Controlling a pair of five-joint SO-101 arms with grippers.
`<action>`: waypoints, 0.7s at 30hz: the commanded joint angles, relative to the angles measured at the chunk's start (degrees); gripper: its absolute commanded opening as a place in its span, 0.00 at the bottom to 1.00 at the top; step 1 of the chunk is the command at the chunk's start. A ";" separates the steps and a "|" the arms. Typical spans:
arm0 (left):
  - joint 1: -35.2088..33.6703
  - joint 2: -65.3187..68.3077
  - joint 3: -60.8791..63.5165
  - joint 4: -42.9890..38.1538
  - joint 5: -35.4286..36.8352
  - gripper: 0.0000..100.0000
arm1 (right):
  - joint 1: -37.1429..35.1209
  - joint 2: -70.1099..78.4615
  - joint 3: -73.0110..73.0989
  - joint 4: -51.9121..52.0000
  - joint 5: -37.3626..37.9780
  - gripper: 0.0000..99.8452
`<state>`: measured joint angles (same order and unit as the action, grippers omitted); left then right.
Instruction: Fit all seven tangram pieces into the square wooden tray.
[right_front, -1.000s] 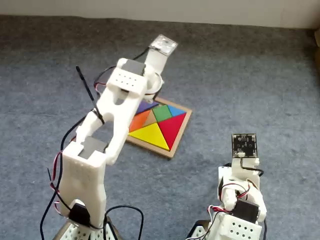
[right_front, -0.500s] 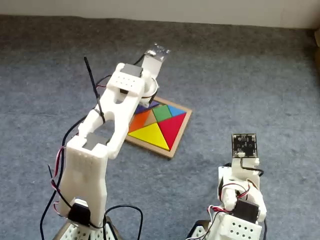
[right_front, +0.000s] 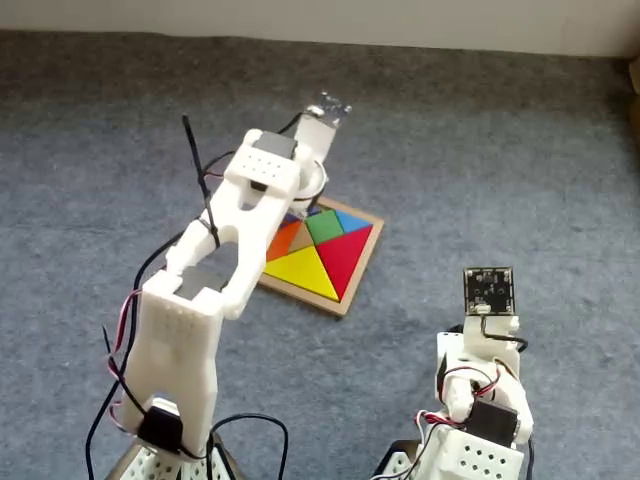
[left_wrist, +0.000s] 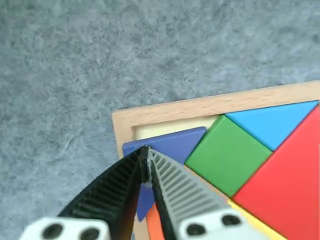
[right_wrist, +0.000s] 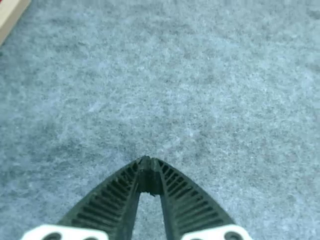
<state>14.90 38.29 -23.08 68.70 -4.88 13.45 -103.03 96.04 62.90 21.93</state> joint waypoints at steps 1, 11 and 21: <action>2.59 -0.13 -1.80 0.26 -0.35 0.01 | 0.75 -0.84 5.58 -0.04 0.00 0.01; 1.27 -9.19 -0.31 1.41 1.49 0.01 | 0.75 -0.84 5.58 -0.04 0.00 0.01; -5.67 -15.16 11.65 -2.11 6.07 0.01 | 0.75 -0.84 5.58 -0.04 0.00 0.01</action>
<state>9.89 24.66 -13.05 68.62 0.40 13.45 -103.03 96.04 62.90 21.93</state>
